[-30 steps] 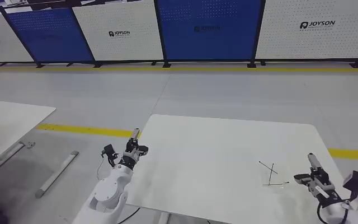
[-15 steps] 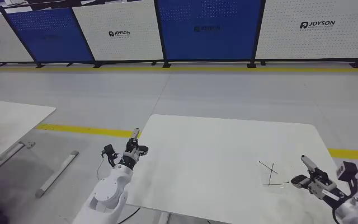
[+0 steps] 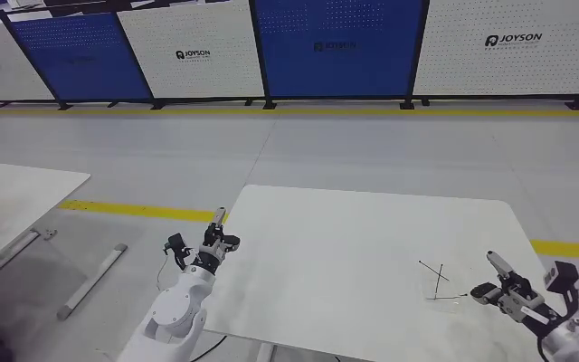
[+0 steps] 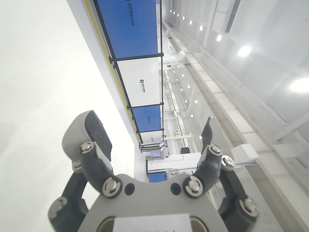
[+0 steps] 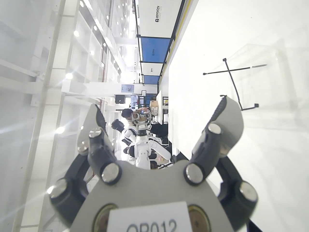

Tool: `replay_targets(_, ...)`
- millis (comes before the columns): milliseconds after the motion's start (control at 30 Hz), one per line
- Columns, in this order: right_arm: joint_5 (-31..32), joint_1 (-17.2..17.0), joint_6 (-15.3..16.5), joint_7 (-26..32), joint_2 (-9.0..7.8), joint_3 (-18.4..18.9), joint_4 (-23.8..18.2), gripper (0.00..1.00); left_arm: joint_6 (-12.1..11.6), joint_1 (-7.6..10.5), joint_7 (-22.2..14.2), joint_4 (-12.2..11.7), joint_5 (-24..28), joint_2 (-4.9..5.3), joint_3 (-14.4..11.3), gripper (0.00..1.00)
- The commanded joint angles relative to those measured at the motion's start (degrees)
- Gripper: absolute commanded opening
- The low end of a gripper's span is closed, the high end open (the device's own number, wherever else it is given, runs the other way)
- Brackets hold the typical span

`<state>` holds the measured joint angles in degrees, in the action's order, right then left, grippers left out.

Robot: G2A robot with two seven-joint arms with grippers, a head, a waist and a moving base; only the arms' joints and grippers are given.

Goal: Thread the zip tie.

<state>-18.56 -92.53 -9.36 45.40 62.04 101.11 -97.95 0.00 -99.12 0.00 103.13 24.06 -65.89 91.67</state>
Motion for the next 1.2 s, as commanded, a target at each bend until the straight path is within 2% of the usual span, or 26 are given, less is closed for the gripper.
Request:
replay_targets(0,3.1,2.7,-1.3,10.6,-1.02,1.8,1.5,1.0,0.0,0.0,0.0,0.0,0.0,0.0,0.0,1.0)
replay_targets(200,9.8,8.5,-3.8,23.5,-2.92,1.8,5.1,1.0,0.0,0.0,0.0,0.0,0.0,0.0,0.0,1.0)
replay_targets(233,12.4,9.8,-4.2,27.3,-3.4,0.8,5.7,1.0,0.0,0.0,0.0,0.0,0.0,0.0,0.0,1.0)
replay_targets(267,14.0,11.2,-4.7,28.8,-3.7,0.3,6.5,1.0,0.0,0.0,0.0,0.0,0.0,0.0,0.0,1.0)
replay_targets(333,16.3,13.5,-5.8,29.5,-4.04,-1.1,8.3,1.0,0.0,0.0,0.0,0.0,0.0,0.0,0.0,1.0)
replay_targets(800,16.1,13.4,-5.6,29.6,-4.04,-1.2,8.2,1.0,0.0,0.0,0.0,0.0,0.0,0.0,0.0,1.0)
replay_targets(833,16.0,13.4,-5.1,29.8,-4.06,-1.3,8.0,1.0,0.0,0.0,0.0,0.0,0.0,0.0,0.0,1.0)
replay_targets(933,18.2,13.1,-0.4,33.2,-4.77,-0.8,5.3,1.0,0.0,0.0,0.0,0.0,0.0,0.0,0.0,1.0)
replay_targets(1000,17.6,13.6,1.4,34.2,-5.37,-0.9,5.9,1.0,0.0,0.0,0.0,0.0,0.0,0.0,0.0,1.0)
replay_targets(1100,19.1,14.2,4.2,34.2,-6.9,-1.6,4.9,1.0,0.0,0.0,0.0,0.0,0.0,0.0,0.0,1.0)
replay_targets(1167,21.9,14.1,6.2,34.2,-8.53,-3.3,3.5,1.0,0.0,0.0,0.0,0.0,0.0,0.0,0.0,1.0)
